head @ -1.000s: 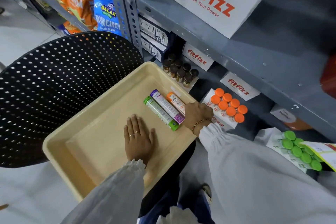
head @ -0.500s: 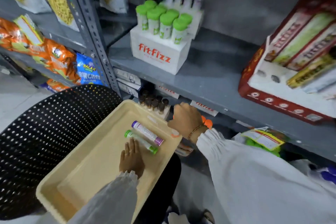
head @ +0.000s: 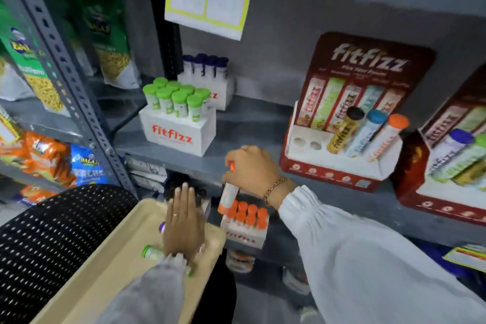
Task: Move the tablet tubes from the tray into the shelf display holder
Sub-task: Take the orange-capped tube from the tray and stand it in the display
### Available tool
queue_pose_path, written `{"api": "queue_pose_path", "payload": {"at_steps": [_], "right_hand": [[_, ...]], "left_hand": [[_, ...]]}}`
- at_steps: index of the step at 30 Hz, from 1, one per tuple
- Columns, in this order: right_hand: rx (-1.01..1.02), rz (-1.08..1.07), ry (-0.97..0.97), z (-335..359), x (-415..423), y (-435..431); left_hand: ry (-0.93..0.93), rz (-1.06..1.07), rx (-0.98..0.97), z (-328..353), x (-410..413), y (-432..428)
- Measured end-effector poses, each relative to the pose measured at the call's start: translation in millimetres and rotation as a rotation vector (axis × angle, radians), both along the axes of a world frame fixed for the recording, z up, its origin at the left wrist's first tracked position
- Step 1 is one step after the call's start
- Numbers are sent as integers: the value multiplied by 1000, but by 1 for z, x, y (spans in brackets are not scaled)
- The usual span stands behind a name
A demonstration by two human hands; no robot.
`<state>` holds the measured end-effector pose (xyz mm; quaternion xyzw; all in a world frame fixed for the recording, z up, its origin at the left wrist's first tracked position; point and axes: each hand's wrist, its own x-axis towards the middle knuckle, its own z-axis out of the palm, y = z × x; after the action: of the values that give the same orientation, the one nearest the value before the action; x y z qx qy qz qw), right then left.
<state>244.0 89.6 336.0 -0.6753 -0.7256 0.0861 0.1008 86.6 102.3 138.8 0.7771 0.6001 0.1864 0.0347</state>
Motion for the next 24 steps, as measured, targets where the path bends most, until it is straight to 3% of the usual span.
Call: {"api": "queue_pose_path", "payload": {"at_steps": [2,6,11,15,24], "right_hand": [[21,20,-22,33,15,-2],[42,11,-40,91,52,-17],[11,-63,-22,133,92,-40],[15,-120,-2,144,109,-47],[287,-310,20,127,105,-37]], "left_hand": [[-54,-101,136,37,31,21],[-70,-252,218,83,91,51],[64,-329,92,87,134,59],[139,-357,61,61,134,56],[147,-394,35,62,132,52]]}}
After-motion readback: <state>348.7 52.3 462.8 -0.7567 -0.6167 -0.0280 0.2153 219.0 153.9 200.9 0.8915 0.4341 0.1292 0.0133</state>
